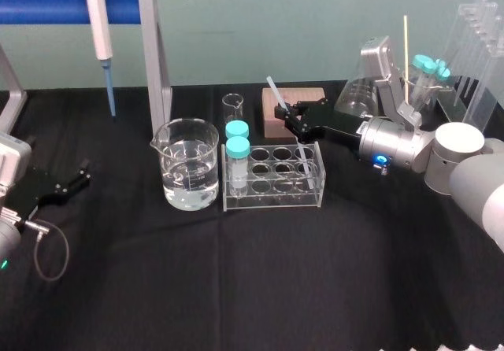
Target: Pick up the stirring rod with one hand, then place it down.
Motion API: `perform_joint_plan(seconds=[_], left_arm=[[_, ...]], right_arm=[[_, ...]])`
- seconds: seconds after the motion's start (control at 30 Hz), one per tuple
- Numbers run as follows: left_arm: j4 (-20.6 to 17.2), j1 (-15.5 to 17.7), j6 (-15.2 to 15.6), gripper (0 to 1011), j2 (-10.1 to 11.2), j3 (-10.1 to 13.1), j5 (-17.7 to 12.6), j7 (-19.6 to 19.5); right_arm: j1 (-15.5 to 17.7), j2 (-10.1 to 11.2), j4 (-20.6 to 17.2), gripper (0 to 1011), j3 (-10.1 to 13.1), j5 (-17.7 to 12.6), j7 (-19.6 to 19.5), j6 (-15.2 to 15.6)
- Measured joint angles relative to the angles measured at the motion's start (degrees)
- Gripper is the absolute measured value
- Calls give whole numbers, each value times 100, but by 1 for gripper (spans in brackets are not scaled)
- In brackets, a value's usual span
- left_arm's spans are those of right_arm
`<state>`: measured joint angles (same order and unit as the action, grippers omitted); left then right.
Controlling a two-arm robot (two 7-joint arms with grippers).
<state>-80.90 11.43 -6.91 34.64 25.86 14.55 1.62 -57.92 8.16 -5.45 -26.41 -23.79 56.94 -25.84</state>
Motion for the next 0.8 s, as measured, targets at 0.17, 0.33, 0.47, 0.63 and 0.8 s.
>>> perform_joint_plan(seconds=[0.17,0.33,0.47,0.63,0.8], left_arm=[[-1,0,0,1000,0,0,0,0],[-1,0,0,1000,0,0,0,0],[-1,0,0,1000,0,0,0,0],[0,0,0,1000,0,0,0,0],[0,0,0,1000,0,0,0,0]], right_arm=[[252,148,-572,72,-92,-79,-140,218],[709,391,-1576,72,-52,-193,-334,639],[1108,584,-2472,72,75,-324,-481,1005],[1485,768,-3325,72,201,-418,-662,1258],[1847,966,-4177,72,316,-512,-926,1425]])
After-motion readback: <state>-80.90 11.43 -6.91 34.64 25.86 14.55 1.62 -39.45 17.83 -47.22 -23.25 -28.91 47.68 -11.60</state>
